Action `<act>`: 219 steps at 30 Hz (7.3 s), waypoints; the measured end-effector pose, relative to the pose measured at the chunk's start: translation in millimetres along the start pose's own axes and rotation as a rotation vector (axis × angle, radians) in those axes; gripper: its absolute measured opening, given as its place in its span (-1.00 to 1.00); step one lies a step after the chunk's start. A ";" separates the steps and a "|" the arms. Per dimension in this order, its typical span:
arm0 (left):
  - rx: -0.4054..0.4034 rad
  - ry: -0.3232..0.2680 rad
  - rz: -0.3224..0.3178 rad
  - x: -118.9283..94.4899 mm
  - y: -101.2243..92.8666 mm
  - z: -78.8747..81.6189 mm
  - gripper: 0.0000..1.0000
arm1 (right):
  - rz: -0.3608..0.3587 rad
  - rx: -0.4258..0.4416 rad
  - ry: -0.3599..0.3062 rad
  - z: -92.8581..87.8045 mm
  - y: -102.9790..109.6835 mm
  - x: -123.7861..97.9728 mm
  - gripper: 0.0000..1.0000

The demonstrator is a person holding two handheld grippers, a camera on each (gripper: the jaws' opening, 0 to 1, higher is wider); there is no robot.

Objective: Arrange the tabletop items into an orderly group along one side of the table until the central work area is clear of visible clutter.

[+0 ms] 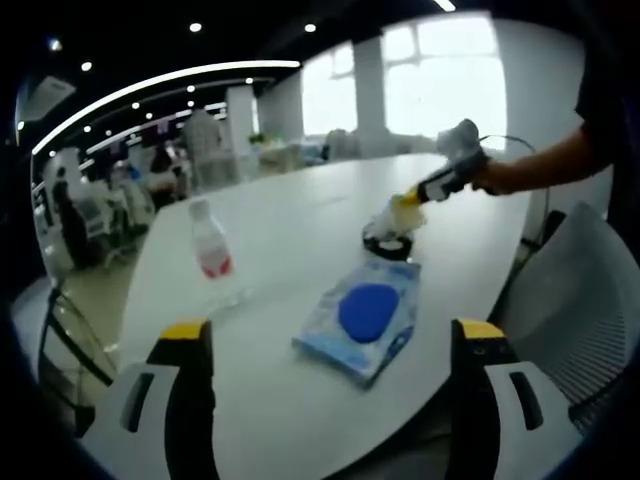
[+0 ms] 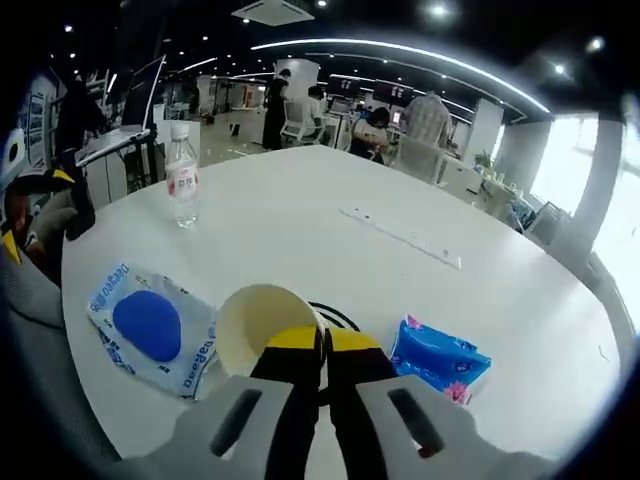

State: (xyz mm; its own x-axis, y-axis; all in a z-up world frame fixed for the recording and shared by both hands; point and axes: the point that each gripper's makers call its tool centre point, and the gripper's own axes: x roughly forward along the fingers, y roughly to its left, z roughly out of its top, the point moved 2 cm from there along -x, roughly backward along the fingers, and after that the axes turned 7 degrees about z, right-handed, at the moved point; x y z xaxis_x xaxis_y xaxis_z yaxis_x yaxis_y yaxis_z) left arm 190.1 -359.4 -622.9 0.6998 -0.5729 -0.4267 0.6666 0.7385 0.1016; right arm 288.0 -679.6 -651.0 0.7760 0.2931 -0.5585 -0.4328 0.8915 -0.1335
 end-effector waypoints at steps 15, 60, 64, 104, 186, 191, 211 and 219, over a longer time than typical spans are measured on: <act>-0.004 -0.012 0.011 -0.3 2.5 1.7 0.93 | 0.084 0.039 -0.016 33.9 16.0 5.1 -0.99; 0.018 -0.002 0.026 -1.1 5.3 -1.2 0.91 | 0.341 0.164 0.048 114.3 74.4 80.3 -0.99; 0.016 -0.002 0.028 -1.3 5.1 -1.1 0.90 | 0.354 0.177 0.064 116.1 80.4 88.6 -0.99; 0.021 0.027 0.015 0.0 2.8 -5.4 0.86 | 0.352 0.280 0.229 99.5 114.8 174.3 -0.99; 0.015 0.046 0.030 0.9 7.3 -10.4 0.81 | 0.326 0.329 0.115 117.3 120.9 197.1 -0.59; 0.021 0.045 0.027 0.7 6.8 -9.9 0.81 | 0.341 0.298 0.088 121.0 122.4 190.2 -0.42; -0.019 -0.007 0.015 -0.5 4.1 -0.1 0.94 | 0.398 0.165 -0.013 124.9 115.1 152.3 0.31; -0.010 -0.009 0.007 -0.4 0.9 1.5 0.97 | 0.428 0.062 -0.040 118.3 105.3 129.2 0.54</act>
State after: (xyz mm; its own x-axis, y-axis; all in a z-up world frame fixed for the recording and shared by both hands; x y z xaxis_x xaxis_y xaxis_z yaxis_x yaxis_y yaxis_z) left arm 190.8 -359.0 -621.3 0.7066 -0.5708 -0.4183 0.6593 0.7458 0.0959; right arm 396.9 -507.0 -640.3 0.5502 0.6531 -0.5203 -0.6923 0.7052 0.1531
